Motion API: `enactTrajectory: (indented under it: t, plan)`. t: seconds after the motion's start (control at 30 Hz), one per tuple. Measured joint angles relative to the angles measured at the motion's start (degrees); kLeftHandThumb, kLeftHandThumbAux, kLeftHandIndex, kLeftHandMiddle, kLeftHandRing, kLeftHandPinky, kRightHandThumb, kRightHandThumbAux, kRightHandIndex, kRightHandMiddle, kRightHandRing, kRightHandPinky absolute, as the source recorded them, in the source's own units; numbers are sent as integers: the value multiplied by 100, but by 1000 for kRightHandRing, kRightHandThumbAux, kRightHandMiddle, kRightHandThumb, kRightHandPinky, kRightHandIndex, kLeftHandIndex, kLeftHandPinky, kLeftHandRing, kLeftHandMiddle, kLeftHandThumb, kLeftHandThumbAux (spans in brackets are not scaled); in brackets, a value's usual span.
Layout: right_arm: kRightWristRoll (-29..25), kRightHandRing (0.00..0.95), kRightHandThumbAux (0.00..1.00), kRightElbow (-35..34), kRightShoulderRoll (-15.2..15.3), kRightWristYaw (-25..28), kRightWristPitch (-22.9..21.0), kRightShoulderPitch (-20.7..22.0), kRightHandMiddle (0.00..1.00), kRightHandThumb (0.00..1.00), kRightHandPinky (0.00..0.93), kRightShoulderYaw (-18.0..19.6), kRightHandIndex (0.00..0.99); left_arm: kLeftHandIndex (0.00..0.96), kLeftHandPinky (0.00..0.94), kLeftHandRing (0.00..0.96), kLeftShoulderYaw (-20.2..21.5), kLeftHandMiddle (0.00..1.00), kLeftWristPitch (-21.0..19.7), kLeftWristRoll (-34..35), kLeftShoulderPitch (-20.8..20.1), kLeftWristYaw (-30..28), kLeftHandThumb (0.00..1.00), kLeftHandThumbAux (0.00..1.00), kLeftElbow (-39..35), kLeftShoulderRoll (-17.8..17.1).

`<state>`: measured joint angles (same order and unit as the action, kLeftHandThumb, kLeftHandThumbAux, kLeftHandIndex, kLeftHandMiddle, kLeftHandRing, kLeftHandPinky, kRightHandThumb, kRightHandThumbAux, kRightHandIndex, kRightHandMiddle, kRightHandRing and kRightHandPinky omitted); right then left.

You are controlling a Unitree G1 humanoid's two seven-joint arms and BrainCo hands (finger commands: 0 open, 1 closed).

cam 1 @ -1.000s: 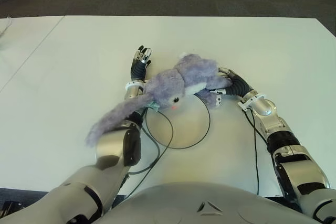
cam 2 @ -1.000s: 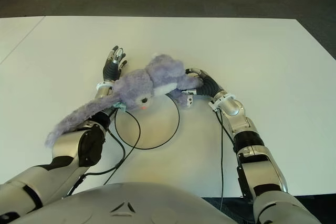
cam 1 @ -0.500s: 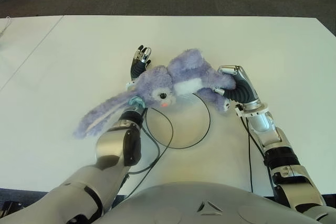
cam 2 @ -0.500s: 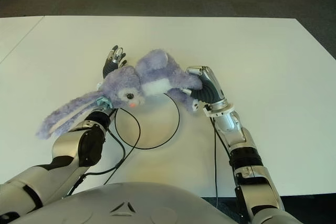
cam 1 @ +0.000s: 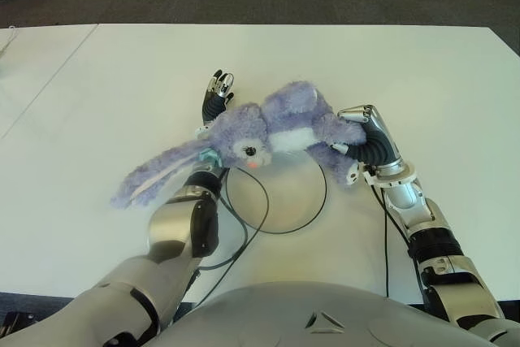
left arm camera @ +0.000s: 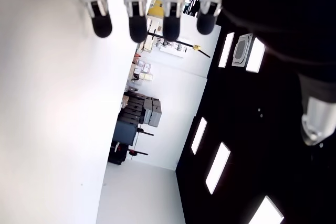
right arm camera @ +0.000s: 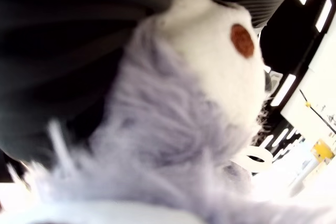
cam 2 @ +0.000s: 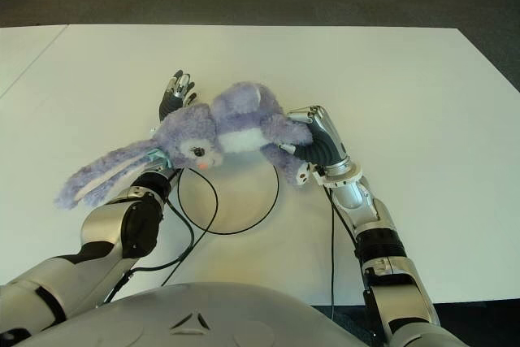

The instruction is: Put the doll into the plate.

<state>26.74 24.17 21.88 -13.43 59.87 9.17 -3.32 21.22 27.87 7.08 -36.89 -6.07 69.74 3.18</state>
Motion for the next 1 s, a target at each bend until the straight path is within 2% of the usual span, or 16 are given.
enactTrajectory:
  t: [0.43,1.0]
  plan:
    - [55,899,763,78,43,-13,-123,18,886,379,896,24,789,0,51,88,1,91,0,0,0,0,0,485,0,0]
    - [111,898,757,39,48,-69,-275,20,886,380,909,99,792,0,60,89,8,92,0,8,-1,0,0,478,0,2]
